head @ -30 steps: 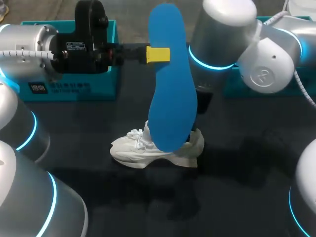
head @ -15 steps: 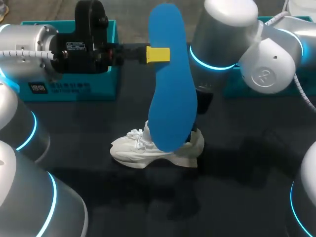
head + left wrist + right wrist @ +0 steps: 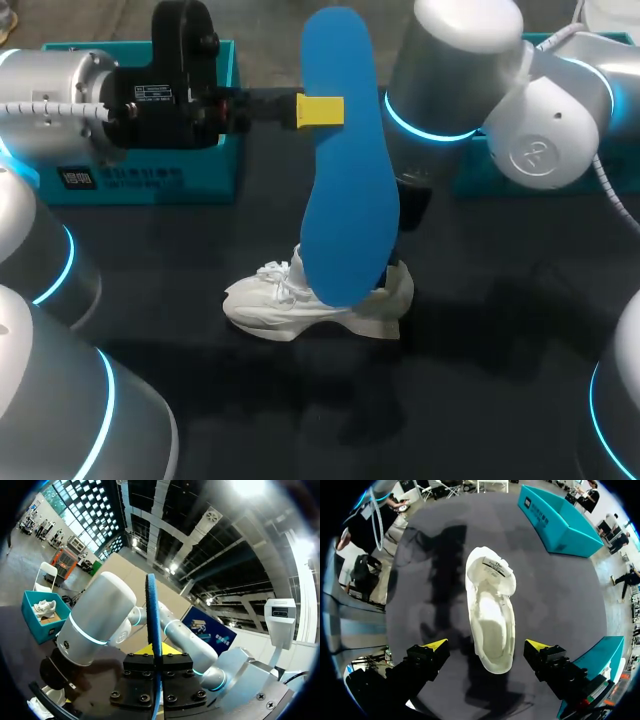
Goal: Take the shoe out of the shoebox, open the shoe tongue, remove and reinsert the insole, then place the shoe into the shoebox
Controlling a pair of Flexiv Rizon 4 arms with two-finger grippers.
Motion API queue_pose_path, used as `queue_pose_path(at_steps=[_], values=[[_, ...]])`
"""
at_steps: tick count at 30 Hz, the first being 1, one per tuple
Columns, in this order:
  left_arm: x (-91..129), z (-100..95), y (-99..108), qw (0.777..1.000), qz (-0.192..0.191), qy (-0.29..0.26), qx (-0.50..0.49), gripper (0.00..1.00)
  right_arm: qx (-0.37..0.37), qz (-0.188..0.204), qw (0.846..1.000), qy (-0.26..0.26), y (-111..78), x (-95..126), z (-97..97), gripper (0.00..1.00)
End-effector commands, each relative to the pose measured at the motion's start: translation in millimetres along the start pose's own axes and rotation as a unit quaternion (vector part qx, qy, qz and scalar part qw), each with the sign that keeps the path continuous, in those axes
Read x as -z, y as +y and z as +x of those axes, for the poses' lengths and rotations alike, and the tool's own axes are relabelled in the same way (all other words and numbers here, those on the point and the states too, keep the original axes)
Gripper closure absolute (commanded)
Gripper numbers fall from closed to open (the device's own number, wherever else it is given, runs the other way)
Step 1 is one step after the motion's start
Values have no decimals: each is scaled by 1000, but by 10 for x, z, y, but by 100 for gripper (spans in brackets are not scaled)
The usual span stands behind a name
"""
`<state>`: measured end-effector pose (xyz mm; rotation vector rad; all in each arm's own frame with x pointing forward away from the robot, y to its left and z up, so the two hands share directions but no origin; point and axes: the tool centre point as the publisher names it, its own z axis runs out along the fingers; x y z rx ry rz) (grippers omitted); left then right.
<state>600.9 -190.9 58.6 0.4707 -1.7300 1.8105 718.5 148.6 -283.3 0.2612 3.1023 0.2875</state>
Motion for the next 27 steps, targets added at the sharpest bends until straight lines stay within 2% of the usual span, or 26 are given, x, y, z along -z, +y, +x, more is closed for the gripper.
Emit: queue_pose_path(at_steps=[1, 22, 27], values=[[-15, -12, 5, 1000, 1, 1, 0, 100, 0, -1, 1000, -1, -11, -4, 8, 0], [-15, -12, 5, 1000, 1, 1, 0, 100, 0, -1, 1000, -1, -11, -4, 8, 0], [-15, -12, 5, 1000, 1, 1, 0, 100, -16, -4, 1000, -13, 60, -110, -140, 0]])
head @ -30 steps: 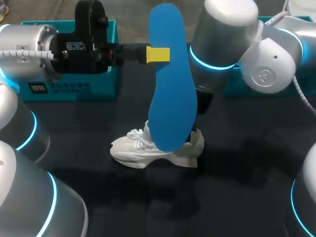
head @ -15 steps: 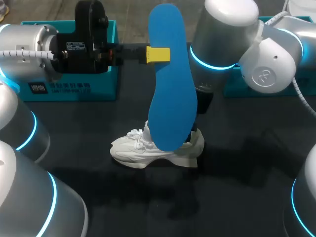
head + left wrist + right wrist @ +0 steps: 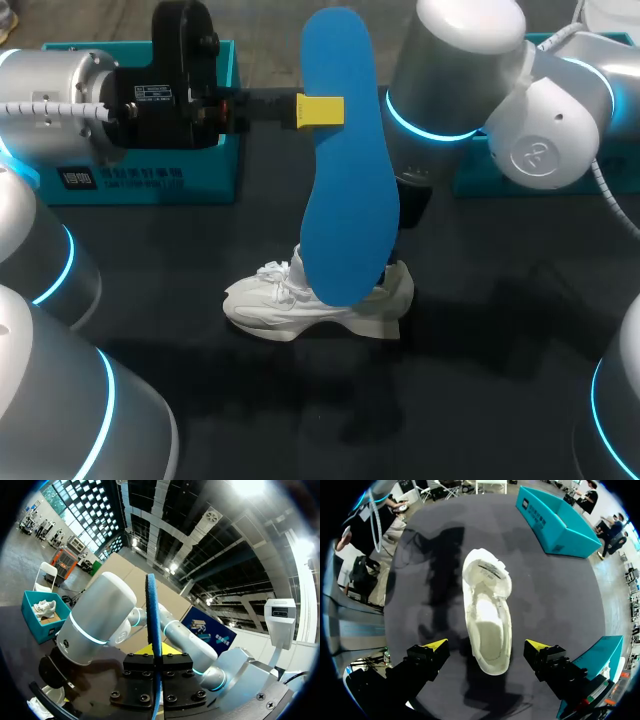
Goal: Take the shoe out of the shoebox, open the shoe tongue, remove and reinsert the insole, then place the shoe into the shoebox
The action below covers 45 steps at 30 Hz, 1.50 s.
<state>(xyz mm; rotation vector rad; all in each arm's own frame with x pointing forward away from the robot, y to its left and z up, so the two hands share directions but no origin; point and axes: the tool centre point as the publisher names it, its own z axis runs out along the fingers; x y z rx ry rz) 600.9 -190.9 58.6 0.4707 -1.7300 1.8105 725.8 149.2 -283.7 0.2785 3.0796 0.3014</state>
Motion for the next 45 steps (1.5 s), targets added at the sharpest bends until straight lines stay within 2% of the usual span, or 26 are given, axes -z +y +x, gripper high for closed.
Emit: queue_pose_path(at_steps=[1, 7, 17, 24, 32, 38, 40, 41, 45], values=[[-15, -12, 5, 1000, 1, 1, 0, 100, -19, 2, 1000, -5, 38, -123, -97, 0], [-15, -12, 5, 1000, 1, 1, 0, 100, 3, 13, 1000, -2, 127, -297, -249, 0], [-15, -12, 5, 1000, 1, 1, 0, 100, 19, 3, 1000, 16, 282, -647, -390, 0], [-15, -12, 5, 1000, 1, 1, 0, 100, 15, 6, 1000, 24, 251, -882, -390, 0], [-15, -12, 5, 1000, 1, 1, 0, 100, -5, 10, 1000, 28, 198, -983, -386, 0], [-15, -12, 5, 1000, 1, 1, 0, 100, -11, 13, 999, 33, 189, -1034, -386, 25], [-15, -12, 5, 1000, 1, 1, 0, 100, -13, 13, 999, 34, 197, -1045, -389, 36], [-15, -12, 5, 1000, 1, 1, 0, 100, -13, 12, 999, 35, 205, -1053, -390, 49], [-15, -12, 5, 1000, 1, 1, 0, 100, -12, 13, 999, 38, 238, -1072, -388, 57]])
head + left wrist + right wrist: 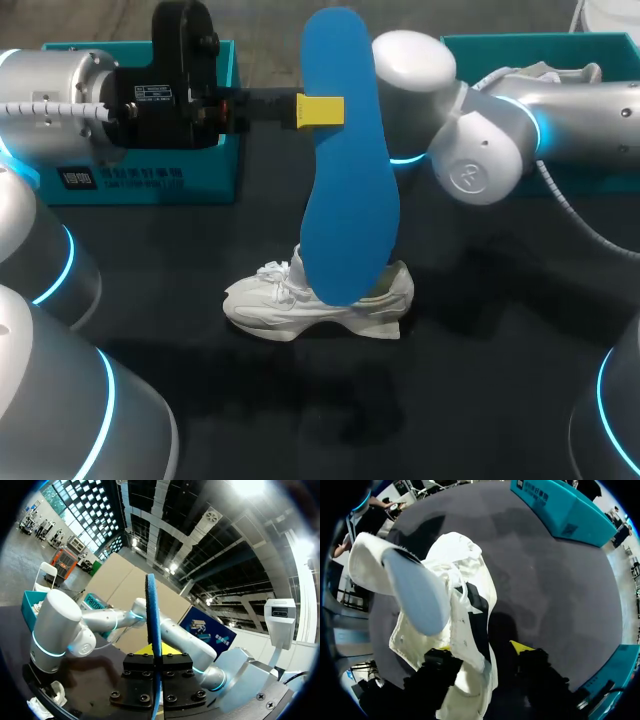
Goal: Take the shoe out of the shoebox, open the shoe tongue, remove and reinsert the insole, then place the shoe into the shoebox
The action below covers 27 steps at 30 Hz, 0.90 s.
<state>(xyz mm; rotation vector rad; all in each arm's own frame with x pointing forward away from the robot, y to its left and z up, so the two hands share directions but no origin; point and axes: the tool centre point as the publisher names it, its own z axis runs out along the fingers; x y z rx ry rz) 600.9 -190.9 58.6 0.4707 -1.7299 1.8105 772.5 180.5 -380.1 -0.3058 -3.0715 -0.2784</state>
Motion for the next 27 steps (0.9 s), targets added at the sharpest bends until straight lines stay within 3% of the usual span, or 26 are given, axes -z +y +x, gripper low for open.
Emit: queue_pose_path(at_steps=[1, 4, 6, 16, 25, 27], values=[[-14, -12, 5, 1000, 1, 1, 0, 100, 1, 3, 1000, 3, 52, -41, 1, 61], [-14, -12, 5, 1000, 1, 1, 0, 100, 0, 3, 1000, 6, 44, -57, 16, 75], [-14, -12, 5, 1000, 1, 1, 0, 100, -1, 2, 1000, 9, 34, -63, 34, 100], [-14, -12, 5, 1000, 1, 1, 0, 100, -31, -11, 999, 35, -26, 152, 172, 100], [-14, -12, 5, 1000, 1, 1, 0, 100, -126, -24, 990, 61, -68, 440, 218, 100], [-14, -12, 5, 1000, 1, 1, 0, 100, -152, -42, 985, 65, -61, 491, 224, 100]])
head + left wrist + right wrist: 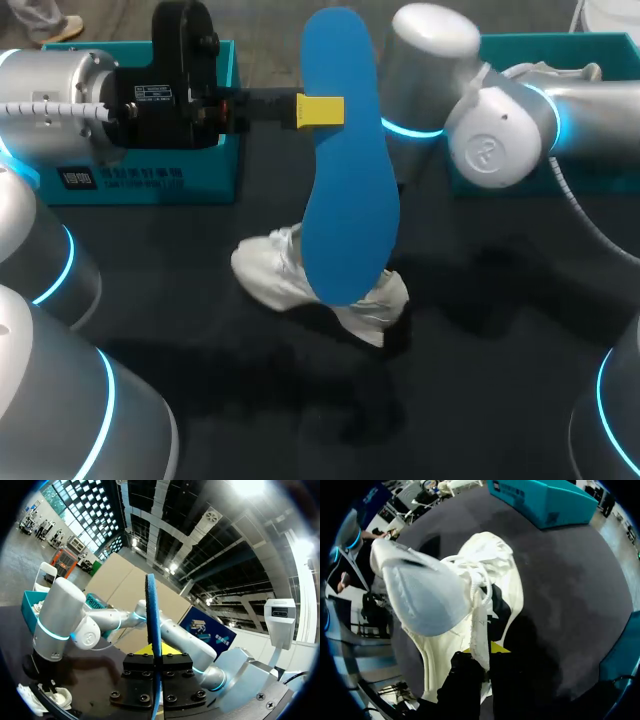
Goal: Take the shoe out of the shoebox, open the shoe tongue, remove and reinsert the insole, then place the shoe into the shoebox
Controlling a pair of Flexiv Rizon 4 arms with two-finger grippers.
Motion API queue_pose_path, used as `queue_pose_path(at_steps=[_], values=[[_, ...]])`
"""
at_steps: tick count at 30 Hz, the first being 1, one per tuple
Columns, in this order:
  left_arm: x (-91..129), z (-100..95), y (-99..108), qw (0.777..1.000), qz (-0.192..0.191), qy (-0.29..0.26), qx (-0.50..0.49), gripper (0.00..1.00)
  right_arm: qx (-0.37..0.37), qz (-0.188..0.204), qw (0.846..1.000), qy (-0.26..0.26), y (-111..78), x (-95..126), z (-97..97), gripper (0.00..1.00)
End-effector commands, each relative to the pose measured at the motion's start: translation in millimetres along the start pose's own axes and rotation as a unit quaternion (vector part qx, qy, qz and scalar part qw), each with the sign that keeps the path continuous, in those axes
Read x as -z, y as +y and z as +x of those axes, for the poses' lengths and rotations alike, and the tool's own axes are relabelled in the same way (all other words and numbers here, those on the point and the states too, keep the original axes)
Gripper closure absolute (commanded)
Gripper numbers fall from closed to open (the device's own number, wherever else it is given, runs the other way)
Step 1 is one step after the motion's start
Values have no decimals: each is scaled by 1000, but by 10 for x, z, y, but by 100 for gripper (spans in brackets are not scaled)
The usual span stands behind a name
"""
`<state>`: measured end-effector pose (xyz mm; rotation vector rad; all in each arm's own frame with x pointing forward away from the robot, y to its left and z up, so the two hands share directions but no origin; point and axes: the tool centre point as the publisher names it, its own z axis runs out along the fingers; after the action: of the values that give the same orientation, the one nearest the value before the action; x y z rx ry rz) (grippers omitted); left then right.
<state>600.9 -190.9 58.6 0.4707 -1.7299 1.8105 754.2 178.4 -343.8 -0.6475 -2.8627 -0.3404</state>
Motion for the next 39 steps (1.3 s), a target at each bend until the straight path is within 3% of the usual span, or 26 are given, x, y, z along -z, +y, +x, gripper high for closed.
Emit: queue_pose_path(at_steps=[1, 7, 11, 15, 17, 31, 35, 39], values=[[-14, -12, 5, 1000, 1, 1, 0, 100, -39, -21, 999, 8, -67, 151, 35, 100], [-14, -12, 5, 1000, 1, 1, 0, 100, -130, -91, 987, 22, -85, 198, 81, 100], [-14, -12, 5, 1000, 1, 1, 0, 100, -164, -86, 982, 26, -55, 250, 107, 100], [-14, -12, 5, 1000, 1, 1, 0, 100, -158, -95, 982, 27, -37, 302, 121, 100], [-14, -12, 5, 1000, 1, 1, 0, 100, -101, -113, 988, 15, 13, 362, 121, 100], [-14, -12, 5, 1000, 1, 1, 0, 100, -111, -117, 987, 13, 12, 355, 126, 100], [-14, -12, 5, 1000, 1, 1, 0, 100, -262, -112, 958, 13, 6, 319, 109, 100], [-14, -12, 5, 1000, 1, 1, 0, 100, -348, -118, 930, 4, -40, 332, 174, 100]])
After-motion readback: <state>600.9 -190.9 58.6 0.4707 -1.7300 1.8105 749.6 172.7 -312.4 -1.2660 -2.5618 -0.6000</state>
